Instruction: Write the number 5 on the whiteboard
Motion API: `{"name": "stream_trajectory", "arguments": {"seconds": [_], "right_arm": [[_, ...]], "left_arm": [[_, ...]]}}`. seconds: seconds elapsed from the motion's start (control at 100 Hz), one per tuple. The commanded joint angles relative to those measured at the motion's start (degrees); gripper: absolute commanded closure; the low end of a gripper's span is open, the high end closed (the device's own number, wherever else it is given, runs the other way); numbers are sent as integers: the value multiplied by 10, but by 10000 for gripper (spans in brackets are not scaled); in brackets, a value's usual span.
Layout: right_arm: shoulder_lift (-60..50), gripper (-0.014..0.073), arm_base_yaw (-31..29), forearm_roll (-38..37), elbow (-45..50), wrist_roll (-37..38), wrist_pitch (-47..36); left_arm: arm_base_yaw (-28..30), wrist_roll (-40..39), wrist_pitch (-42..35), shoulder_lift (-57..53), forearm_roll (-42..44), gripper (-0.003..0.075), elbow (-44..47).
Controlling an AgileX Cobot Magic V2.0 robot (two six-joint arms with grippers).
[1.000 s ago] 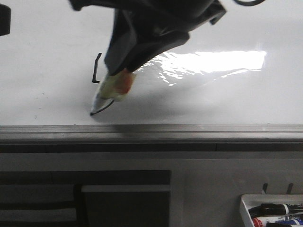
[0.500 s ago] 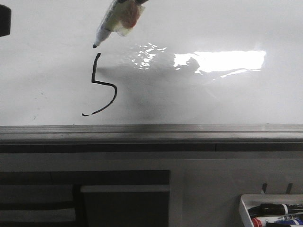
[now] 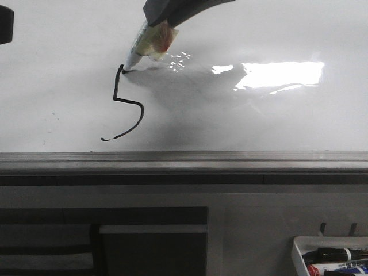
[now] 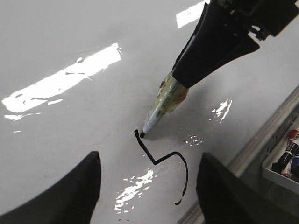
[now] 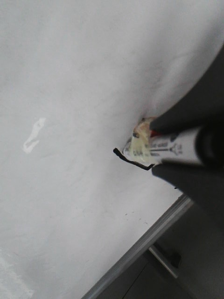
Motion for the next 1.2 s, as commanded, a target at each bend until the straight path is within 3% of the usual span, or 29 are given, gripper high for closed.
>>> {"name": "stream_trajectory", "arguments": {"seconds": [0.0, 0.32, 0.5, 0.9, 1.19], "right_arm": [[-15, 655, -8, -4, -19, -4, -48], [-33, 655, -49, -8, -19, -4, 20], [-50, 655, -45, -8, -19, -4, 14], [-84, 655, 75, -3, -19, -4, 54], [-78, 655, 120, 1, -19, -4, 96]], "left_arm": [[0, -5, -36, -1, -13, 315, -14], [0, -5, -36, -1, -9, 315, -14], [0, -5, -37, -1, -4, 315, -14], [0, -5, -175, 91, 61, 315, -17], [0, -5, -232, 179, 124, 316, -28]]}}
